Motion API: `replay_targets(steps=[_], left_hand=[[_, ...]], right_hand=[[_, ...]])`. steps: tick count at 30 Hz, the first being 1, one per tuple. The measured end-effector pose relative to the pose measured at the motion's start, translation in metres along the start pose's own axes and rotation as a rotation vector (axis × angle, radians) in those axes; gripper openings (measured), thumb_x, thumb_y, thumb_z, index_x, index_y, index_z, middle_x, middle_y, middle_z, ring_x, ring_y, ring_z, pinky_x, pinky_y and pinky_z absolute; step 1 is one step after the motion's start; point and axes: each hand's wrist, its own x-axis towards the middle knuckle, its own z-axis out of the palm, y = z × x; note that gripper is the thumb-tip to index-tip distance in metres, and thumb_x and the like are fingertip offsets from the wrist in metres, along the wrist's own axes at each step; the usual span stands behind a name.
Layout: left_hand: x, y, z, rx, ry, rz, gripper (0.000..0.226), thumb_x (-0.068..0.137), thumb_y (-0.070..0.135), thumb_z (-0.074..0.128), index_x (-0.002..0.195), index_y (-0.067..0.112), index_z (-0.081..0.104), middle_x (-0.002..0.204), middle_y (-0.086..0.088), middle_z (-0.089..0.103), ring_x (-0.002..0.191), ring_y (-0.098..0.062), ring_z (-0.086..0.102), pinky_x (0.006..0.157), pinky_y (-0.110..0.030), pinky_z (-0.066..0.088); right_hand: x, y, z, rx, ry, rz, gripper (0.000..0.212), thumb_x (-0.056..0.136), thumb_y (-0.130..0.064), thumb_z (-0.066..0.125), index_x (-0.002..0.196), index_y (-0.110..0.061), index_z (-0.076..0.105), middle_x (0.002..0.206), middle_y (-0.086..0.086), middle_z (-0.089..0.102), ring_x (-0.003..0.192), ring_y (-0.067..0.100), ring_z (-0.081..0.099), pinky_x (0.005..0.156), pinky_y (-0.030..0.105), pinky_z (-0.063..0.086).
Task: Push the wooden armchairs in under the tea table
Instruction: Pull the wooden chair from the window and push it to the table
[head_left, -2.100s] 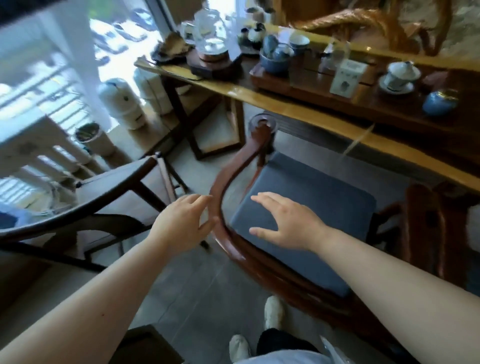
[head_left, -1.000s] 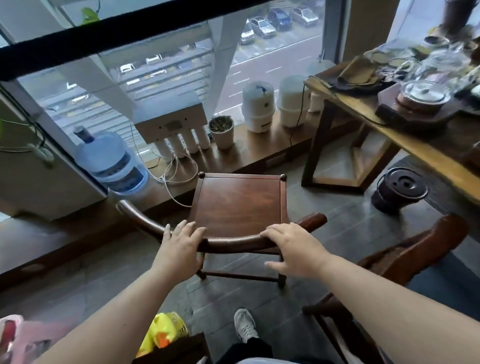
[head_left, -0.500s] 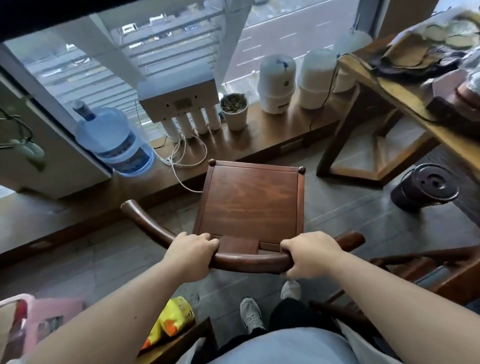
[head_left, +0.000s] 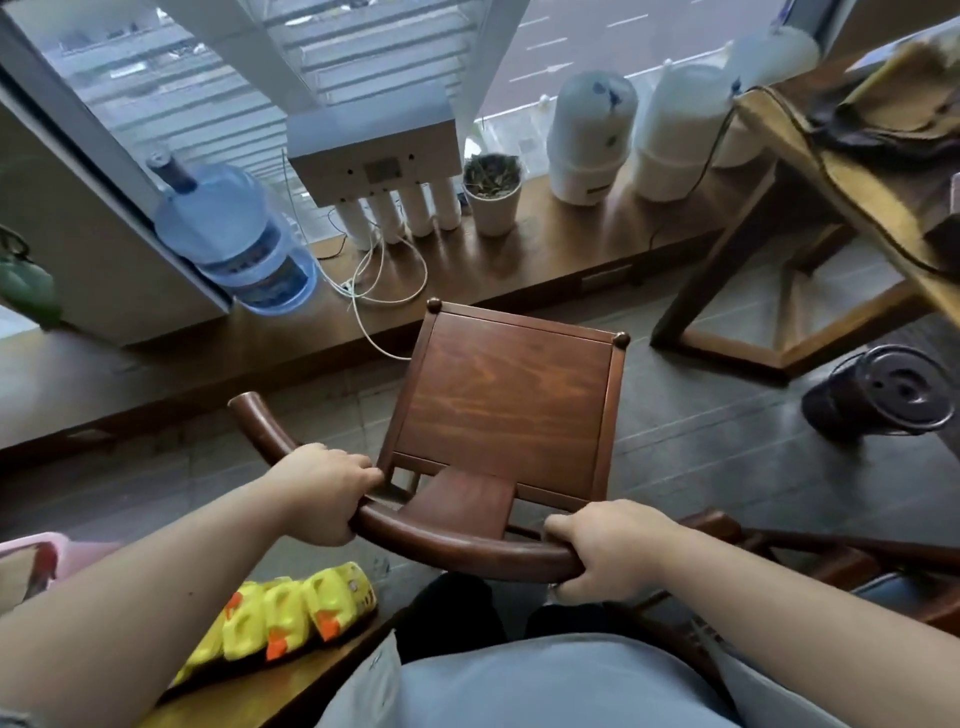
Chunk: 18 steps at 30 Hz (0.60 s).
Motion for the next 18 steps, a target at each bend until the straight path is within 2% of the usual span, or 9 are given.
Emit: replay_targets(steps=[4, 9, 13, 18], left_hand=[[0.006, -0.001, -0.009, 0.096, -0.149, 0.049, 0.022, 0.07, 0.036, 0.057, 0.091, 0.032, 0.063, 0.084, 0.009, 0.064, 0.075, -0.014, 0.061, 0.072, -0.035, 0.055], [0.01, -0.004, -0.008, 0.133, -0.137, 0.131, 0.019, 0.069, 0.031, 0.054, 0.086, 0.027, 0.064, 0.077, 0.007, 0.065, 0.07, -0.018, 0.062, 0.069, -0.035, 0.057], [0.011, -0.006, -0.006, 0.172, -0.112, 0.157, 0.024, 0.068, 0.033, 0.054, 0.088, 0.025, 0.065, 0.074, 0.006, 0.062, 0.069, -0.021, 0.064, 0.067, -0.033, 0.056], [0.014, -0.009, -0.009, 0.154, -0.095, 0.155, 0.02, 0.066, 0.033, 0.053, 0.085, 0.032, 0.061, 0.071, 0.008, 0.061, 0.065, -0.017, 0.062, 0.064, -0.032, 0.055]], right_hand=[[0.011, -0.003, -0.004, 0.131, -0.151, 0.091, 0.039, 0.064, -0.056, 0.066, 0.093, -0.031, 0.059, 0.084, -0.008, 0.067, 0.075, 0.017, 0.061, 0.068, 0.036, 0.053], [0.03, -0.007, -0.007, 0.203, -0.304, 0.183, 0.028, 0.061, -0.031, 0.075, 0.086, -0.02, 0.071, 0.081, -0.001, 0.072, 0.074, 0.019, 0.067, 0.068, 0.037, 0.058], [0.036, -0.015, -0.014, 0.212, -0.409, 0.25, 0.029, 0.059, -0.029, 0.085, 0.082, -0.016, 0.074, 0.076, -0.002, 0.074, 0.069, 0.018, 0.069, 0.058, 0.029, 0.055], [0.031, -0.013, -0.012, 0.224, -0.305, 0.28, 0.034, 0.052, -0.029, 0.081, 0.082, -0.014, 0.074, 0.082, 0.007, 0.075, 0.078, 0.028, 0.071, 0.058, 0.033, 0.054]])
